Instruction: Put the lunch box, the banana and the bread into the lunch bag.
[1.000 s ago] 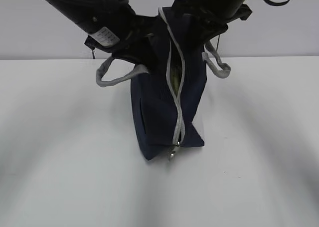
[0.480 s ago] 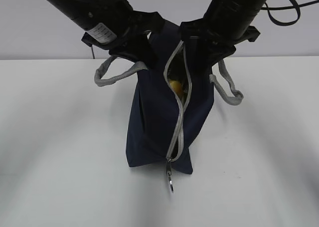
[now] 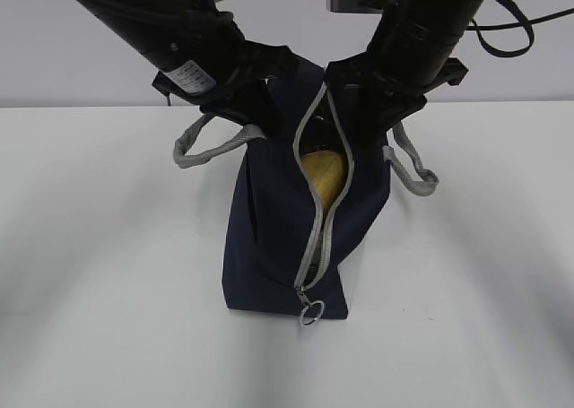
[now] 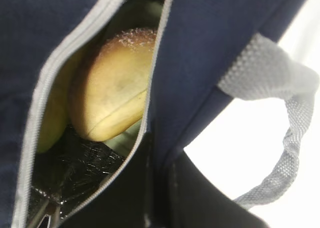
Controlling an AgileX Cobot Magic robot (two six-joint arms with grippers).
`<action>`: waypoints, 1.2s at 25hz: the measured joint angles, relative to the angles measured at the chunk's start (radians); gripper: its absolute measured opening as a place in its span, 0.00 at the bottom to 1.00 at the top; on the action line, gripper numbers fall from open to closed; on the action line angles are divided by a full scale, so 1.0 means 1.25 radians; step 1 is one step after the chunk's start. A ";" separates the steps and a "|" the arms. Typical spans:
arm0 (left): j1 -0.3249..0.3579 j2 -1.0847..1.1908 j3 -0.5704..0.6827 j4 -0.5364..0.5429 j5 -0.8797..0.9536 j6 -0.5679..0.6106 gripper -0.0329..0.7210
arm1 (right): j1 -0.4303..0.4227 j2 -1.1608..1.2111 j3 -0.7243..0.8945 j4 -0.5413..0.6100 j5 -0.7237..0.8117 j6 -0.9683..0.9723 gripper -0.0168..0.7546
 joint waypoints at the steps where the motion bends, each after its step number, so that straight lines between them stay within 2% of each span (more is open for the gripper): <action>1: 0.000 0.002 0.000 0.000 0.003 0.000 0.04 | 0.000 0.000 0.000 0.000 -0.002 0.000 0.01; 3: 0.000 0.003 0.000 0.000 0.008 0.000 0.04 | 0.000 0.000 0.000 0.000 -0.002 0.000 0.02; 5: 0.000 0.003 0.000 0.003 0.012 0.000 0.09 | 0.000 0.000 0.000 0.000 -0.002 0.000 0.08; 6: 0.000 0.003 0.000 0.005 0.012 0.000 0.16 | 0.000 0.000 0.000 0.006 -0.002 -0.002 0.14; 10: 0.000 0.002 0.000 0.020 0.021 0.000 0.63 | 0.000 0.000 0.000 0.028 -0.003 -0.005 0.42; 12: 0.000 -0.004 0.000 0.033 0.032 0.000 0.75 | 0.000 0.000 0.000 0.032 -0.004 -0.005 0.49; 14: 0.000 -0.023 0.000 0.047 0.039 0.000 0.77 | 0.000 -0.005 0.000 0.033 -0.004 -0.005 0.51; 22: 0.000 -0.169 0.008 0.095 0.053 0.021 0.70 | 0.000 -0.155 0.030 0.047 -0.004 -0.001 0.51; 25: 0.000 -0.215 0.041 0.095 0.066 0.042 0.70 | 0.000 -0.233 0.115 0.081 -0.021 -0.030 0.51; 30: 0.000 -0.293 0.147 0.091 0.050 0.088 0.70 | 0.000 -0.370 0.322 0.154 -0.131 -0.139 0.51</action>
